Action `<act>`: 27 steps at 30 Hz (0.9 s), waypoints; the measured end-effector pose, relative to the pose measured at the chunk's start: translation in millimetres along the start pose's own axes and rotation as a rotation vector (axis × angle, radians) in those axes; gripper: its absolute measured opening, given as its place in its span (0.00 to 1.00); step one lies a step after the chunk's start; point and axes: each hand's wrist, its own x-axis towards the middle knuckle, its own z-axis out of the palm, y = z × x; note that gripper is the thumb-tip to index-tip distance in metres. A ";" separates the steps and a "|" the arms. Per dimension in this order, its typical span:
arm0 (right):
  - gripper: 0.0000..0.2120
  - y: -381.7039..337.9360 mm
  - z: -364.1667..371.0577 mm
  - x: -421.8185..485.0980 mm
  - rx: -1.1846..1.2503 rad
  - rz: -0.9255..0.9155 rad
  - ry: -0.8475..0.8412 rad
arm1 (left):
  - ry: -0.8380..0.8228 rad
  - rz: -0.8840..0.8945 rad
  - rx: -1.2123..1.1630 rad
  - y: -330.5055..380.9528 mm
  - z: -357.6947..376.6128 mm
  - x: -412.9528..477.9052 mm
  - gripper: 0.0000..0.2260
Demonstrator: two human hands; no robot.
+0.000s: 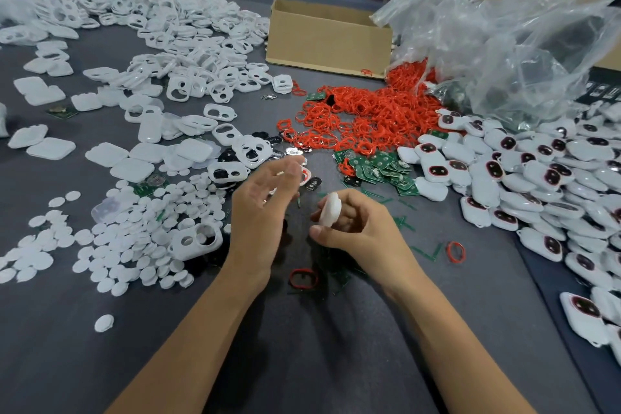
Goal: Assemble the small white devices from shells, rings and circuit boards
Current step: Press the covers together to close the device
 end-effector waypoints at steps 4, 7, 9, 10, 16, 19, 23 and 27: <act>0.17 -0.5 5.4 -0.8 -0.286 -0.124 0.083 | 0.034 0.039 -0.016 4.6 -1.7 0.6 0.15; 0.18 -0.2 11.0 -2.8 -0.393 -0.199 0.126 | 0.043 0.051 -0.012 4.1 -1.7 0.3 0.18; 0.18 1.2 13.4 -2.1 -0.416 -0.240 0.150 | 0.051 0.041 -0.012 2.9 -2.7 1.1 0.17; 0.17 2.7 13.7 -1.1 -0.433 -0.267 0.155 | 0.053 0.036 -0.013 2.9 -2.9 1.3 0.15; 0.09 5.1 6.5 0.1 -0.705 -0.423 0.099 | 0.067 0.014 -0.044 2.7 -5.4 3.7 0.09; 0.08 5.6 2.2 -1.8 -0.736 -0.403 0.065 | 0.071 0.012 -0.048 2.7 -5.0 4.1 0.09; 0.12 7.5 8.2 -0.7 -0.729 -0.427 0.175 | 0.073 0.006 -0.057 3.0 -3.4 3.8 0.10; 0.13 2.5 20.8 4.1 -0.657 -0.714 0.420 | 0.080 0.006 -0.054 2.5 -4.6 4.0 0.10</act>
